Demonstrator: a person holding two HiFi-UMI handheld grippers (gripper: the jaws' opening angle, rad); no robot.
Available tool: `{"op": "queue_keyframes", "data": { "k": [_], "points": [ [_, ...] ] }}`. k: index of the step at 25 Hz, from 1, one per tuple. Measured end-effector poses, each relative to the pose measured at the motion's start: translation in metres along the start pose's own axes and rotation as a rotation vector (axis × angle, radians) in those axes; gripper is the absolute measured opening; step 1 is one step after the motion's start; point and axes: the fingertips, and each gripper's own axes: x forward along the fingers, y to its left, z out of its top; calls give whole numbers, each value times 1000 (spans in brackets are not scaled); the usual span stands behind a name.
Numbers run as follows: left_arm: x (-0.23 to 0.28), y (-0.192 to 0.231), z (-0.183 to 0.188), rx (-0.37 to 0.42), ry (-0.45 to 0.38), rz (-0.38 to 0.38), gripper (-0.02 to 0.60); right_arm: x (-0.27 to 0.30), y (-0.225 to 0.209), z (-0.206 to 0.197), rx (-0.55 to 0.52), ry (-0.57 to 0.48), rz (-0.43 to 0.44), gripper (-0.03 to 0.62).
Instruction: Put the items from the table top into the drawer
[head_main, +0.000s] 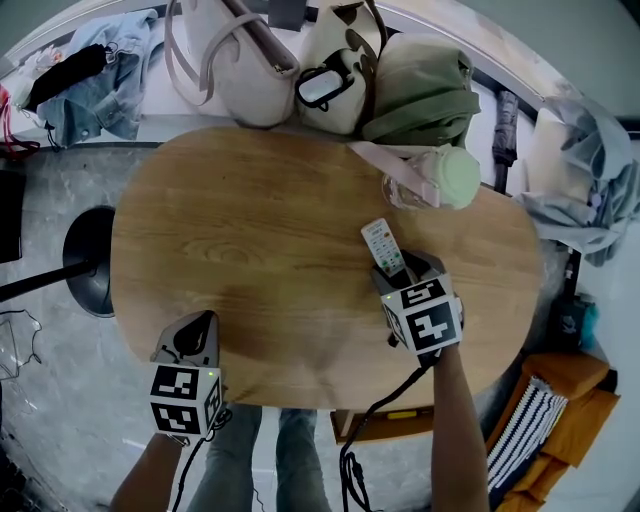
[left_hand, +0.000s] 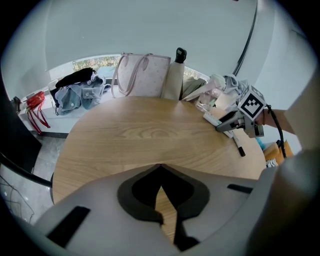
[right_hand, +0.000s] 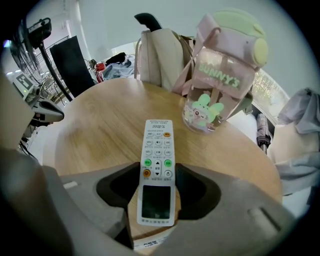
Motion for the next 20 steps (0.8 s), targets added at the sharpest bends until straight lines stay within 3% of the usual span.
{"op": "queue_keyframes", "data": {
  "k": [20],
  "points": [
    [-5,-15,-3,-22,-28,-17,-8,-13,15,-1,21,-34,-31,218]
  ]
}}
